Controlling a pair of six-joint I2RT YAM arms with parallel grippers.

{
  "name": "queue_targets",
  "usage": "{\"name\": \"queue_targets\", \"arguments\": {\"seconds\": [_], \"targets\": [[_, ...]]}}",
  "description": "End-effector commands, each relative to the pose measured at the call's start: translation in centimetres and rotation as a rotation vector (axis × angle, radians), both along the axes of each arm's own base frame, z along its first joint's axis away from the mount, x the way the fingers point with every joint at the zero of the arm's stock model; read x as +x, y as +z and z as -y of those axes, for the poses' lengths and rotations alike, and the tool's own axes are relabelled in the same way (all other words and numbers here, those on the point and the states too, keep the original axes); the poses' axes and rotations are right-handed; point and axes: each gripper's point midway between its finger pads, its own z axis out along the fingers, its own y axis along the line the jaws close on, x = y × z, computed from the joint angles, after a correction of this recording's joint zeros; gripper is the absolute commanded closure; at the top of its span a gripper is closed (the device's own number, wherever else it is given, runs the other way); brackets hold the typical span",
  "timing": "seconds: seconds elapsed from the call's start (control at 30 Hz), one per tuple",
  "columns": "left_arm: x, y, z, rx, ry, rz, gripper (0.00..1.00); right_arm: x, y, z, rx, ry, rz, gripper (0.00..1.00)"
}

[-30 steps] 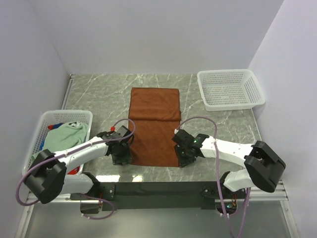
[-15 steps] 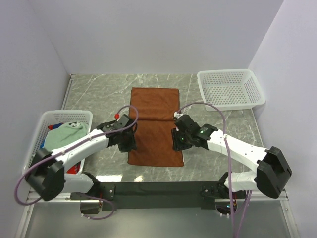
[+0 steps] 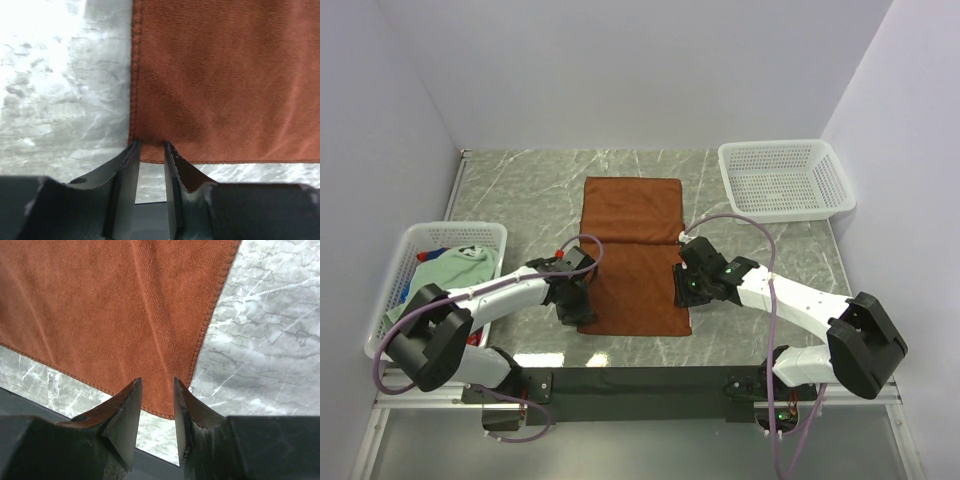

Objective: Fold and stack the towels
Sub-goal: Fold the towel

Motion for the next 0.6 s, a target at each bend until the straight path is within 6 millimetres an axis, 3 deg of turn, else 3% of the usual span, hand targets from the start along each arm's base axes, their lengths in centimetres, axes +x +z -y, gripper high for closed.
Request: {"name": "queue_targets", "arguments": {"seconds": [0.0, 0.2, 0.57], "targets": [[-0.6, -0.7, -0.1, -0.009, -0.008, -0.017, 0.68, 1.2, 0.7, -0.4, 0.044, -0.028, 0.055, 0.61], [-1.5, -0.7, -1.0, 0.013, -0.002, -0.029, 0.68, 1.5, 1.0, -0.1, 0.041, -0.038, 0.072, 0.61], [-1.6, 1.4, -1.3, 0.001, 0.008, 0.000, 0.65, 2.5, 1.8, 0.7, 0.038, -0.050, 0.108, 0.61]]}}
